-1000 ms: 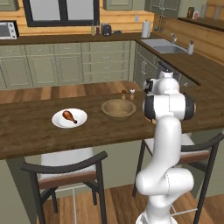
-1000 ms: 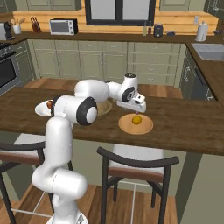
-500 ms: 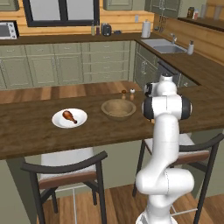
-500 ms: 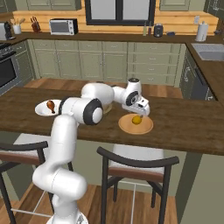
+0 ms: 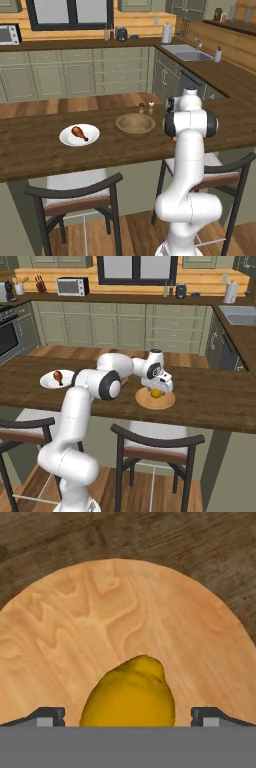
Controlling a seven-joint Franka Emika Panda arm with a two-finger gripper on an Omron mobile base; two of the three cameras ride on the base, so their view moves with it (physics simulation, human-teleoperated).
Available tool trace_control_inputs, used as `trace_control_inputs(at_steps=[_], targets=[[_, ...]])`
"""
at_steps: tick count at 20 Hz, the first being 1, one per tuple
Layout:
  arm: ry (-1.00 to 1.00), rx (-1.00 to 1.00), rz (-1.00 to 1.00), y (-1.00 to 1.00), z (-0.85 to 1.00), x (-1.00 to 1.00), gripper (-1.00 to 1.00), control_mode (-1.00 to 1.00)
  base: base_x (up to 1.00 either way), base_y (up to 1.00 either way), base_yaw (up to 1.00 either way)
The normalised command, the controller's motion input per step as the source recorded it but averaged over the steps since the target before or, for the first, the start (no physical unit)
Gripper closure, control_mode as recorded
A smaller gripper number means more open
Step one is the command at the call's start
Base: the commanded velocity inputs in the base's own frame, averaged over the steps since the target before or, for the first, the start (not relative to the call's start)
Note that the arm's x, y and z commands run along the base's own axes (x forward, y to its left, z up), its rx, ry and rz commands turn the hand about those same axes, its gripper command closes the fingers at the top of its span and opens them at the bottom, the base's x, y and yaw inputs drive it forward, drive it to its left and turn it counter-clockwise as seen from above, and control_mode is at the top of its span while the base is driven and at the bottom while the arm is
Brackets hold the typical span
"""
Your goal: Pick the chicken drumstick and lemon from their plates and place them in the bowl. Then put the bowl in the fridge.
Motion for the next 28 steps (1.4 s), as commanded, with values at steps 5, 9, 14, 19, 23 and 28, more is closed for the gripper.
trace_control_inputs(at_steps=[5,9,14,19,23,28], targets=[[0.11,0.0,-0.01,0.03,-0.28,0.0,-1.0,-1.0,0.0,0.0,0.0],[0.04,0.0,-0.02,0.0,-0.13,0.0,1.0,-1.0,0.0,0.0,0.0],[-0.01,0.0,0.0,0.0,0.0,0.0,1.0,-1.0,0.0,0.0,0.0],[-0.42,-0.01,0.14,0.37,0.35,-0.07,1.0,-1.0,0.0,0.0,0.0],[-0.41,0.01,0.22,0.81,0.83,-0.09,1.0,-1.0,0.0,0.0,0.0],[-0.16,0.01,0.27,1.0,0.53,-0.46,1.0,-1.0,0.0,0.0,0.0]])
